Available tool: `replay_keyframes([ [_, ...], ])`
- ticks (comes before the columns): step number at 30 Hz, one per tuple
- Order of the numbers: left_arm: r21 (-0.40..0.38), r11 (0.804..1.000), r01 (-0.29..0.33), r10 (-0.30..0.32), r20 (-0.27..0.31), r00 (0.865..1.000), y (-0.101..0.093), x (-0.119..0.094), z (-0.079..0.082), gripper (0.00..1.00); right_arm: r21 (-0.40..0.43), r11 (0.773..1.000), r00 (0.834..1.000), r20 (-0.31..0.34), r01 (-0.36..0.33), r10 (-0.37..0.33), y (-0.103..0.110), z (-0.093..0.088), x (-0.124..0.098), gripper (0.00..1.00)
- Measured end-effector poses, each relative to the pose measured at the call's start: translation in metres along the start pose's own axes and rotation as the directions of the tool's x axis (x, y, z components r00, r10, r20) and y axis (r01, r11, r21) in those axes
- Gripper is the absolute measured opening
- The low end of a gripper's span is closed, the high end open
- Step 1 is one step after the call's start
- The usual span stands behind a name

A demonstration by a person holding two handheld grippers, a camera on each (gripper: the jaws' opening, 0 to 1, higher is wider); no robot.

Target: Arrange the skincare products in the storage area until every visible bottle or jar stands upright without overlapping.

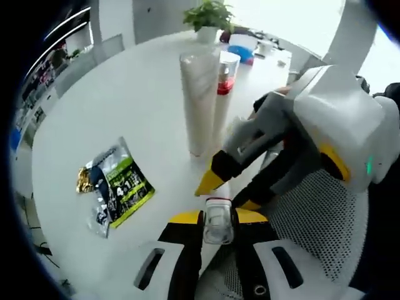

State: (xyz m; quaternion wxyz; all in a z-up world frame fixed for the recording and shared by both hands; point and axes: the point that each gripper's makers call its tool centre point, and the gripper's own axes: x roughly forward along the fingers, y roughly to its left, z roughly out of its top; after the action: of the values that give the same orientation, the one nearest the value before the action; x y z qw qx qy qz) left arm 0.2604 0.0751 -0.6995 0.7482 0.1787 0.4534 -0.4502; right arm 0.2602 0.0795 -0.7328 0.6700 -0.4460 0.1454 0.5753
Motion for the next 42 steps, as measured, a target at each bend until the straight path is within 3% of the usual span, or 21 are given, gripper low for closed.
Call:
replay_keyframes([
  [6, 0.060, 0.998, 0.024, -0.026, 0.026, 0.999, -0.007, -0.001, 0.002, 0.16, 0.050, 0.998, 0.999, 0.037, -0.027, 0.025, 0.001, 0.000, -0.005, 0.23],
  [8, 0.064, 0.997, 0.034, -0.038, 0.070, 0.997, -0.008, -0.002, 0.008, 0.17, 0.089, 0.995, 0.998, 0.046, -0.047, 0.043, 0.002, -0.001, -0.006, 0.23],
  [11, 0.158, 0.987, 0.037, -0.054, 0.107, 0.993, -0.008, -0.009, 0.015, 0.25, 0.088, 0.994, 0.997, 0.053, -0.062, 0.058, 0.004, -0.004, -0.008, 0.22],
  [15, 0.305, 0.952, 0.023, -0.064, 0.126, 0.990, -0.010, -0.020, 0.018, 0.27, 0.163, 0.981, 0.988, 0.123, -0.109, 0.090, 0.006, 0.001, -0.013, 0.22],
  [20, 0.569, 0.822, -0.002, -0.082, 0.122, 0.989, -0.022, -0.030, 0.018, 0.31, 0.244, 0.956, 0.973, 0.199, -0.165, 0.117, 0.006, 0.003, -0.019, 0.22],
  [21, 0.619, 0.785, 0.009, -0.097, 0.110, 0.989, -0.026, -0.031, 0.017, 0.30, 0.262, 0.945, 0.965, 0.224, -0.194, 0.136, 0.007, 0.004, -0.022, 0.22],
  [24, 0.704, 0.710, -0.015, -0.085, 0.106, 0.991, -0.028, -0.031, 0.019, 0.25, 0.293, 0.930, 0.954, 0.260, -0.222, 0.146, 0.007, 0.006, -0.026, 0.22],
  [25, 0.744, 0.668, -0.006, -0.098, 0.096, 0.991, -0.032, -0.029, 0.018, 0.23, 0.306, 0.921, 0.948, 0.276, -0.241, 0.156, 0.008, 0.007, -0.028, 0.22],
  [26, 0.770, 0.638, 0.007, -0.114, 0.085, 0.990, -0.036, -0.028, 0.017, 0.22, 0.307, 0.918, 0.943, 0.294, -0.250, 0.159, 0.008, 0.009, -0.029, 0.22],
  [27, 0.788, 0.615, 0.028, -0.144, 0.077, 0.987, -0.042, -0.027, 0.017, 0.23, 0.322, 0.911, 0.939, 0.304, -0.259, 0.160, 0.008, 0.010, -0.031, 0.22],
  [29, 0.794, 0.607, 0.034, -0.142, 0.067, 0.988, -0.042, -0.026, 0.016, 0.23, 0.320, 0.906, 0.932, 0.319, -0.277, 0.173, 0.011, 0.011, -0.033, 0.22],
  [31, 0.821, 0.571, 0.020, -0.114, 0.055, 0.992, -0.036, -0.025, 0.017, 0.21, 0.314, 0.906, 0.929, 0.325, -0.284, 0.179, 0.013, 0.011, -0.036, 0.22],
  [33, 0.857, 0.515, 0.021, -0.107, 0.039, 0.993, -0.035, -0.023, 0.016, 0.20, 0.313, 0.903, 0.926, 0.330, -0.294, 0.187, 0.016, 0.011, -0.036, 0.22],
  [35, 0.877, 0.477, 0.046, -0.173, 0.042, 0.984, -0.047, -0.023, 0.016, 0.19, 0.313, 0.899, 0.920, 0.338, -0.306, 0.196, 0.018, 0.011, -0.037, 0.22],
  [36, 0.874, 0.483, 0.049, -0.179, 0.043, 0.983, -0.047, -0.024, 0.016, 0.19, 0.298, 0.900, 0.914, 0.347, -0.318, 0.209, 0.021, 0.012, -0.038, 0.22],
  [37, 0.878, 0.476, 0.057, -0.185, 0.036, 0.982, -0.048, -0.024, 0.015, 0.19, 0.296, 0.900, 0.913, 0.351, -0.320, 0.209, 0.022, 0.013, -0.039, 0.22],
  [38, 0.890, 0.453, 0.051, -0.183, 0.037, 0.982, -0.048, -0.024, 0.016, 0.19, 0.296, 0.900, 0.912, 0.353, -0.319, 0.208, 0.022, 0.014, -0.039, 0.22],
  [41, 0.876, 0.478, 0.065, -0.171, 0.020, 0.985, -0.046, -0.023, 0.013, 0.18, 0.296, 0.899, 0.912, 0.352, -0.321, 0.210, 0.022, 0.013, -0.039, 0.22],
  [42, 0.866, 0.495, 0.074, -0.167, 0.011, 0.986, -0.045, -0.022, 0.013, 0.18, 0.290, 0.902, 0.912, 0.351, -0.320, 0.211, 0.023, 0.013, -0.038, 0.22],
])
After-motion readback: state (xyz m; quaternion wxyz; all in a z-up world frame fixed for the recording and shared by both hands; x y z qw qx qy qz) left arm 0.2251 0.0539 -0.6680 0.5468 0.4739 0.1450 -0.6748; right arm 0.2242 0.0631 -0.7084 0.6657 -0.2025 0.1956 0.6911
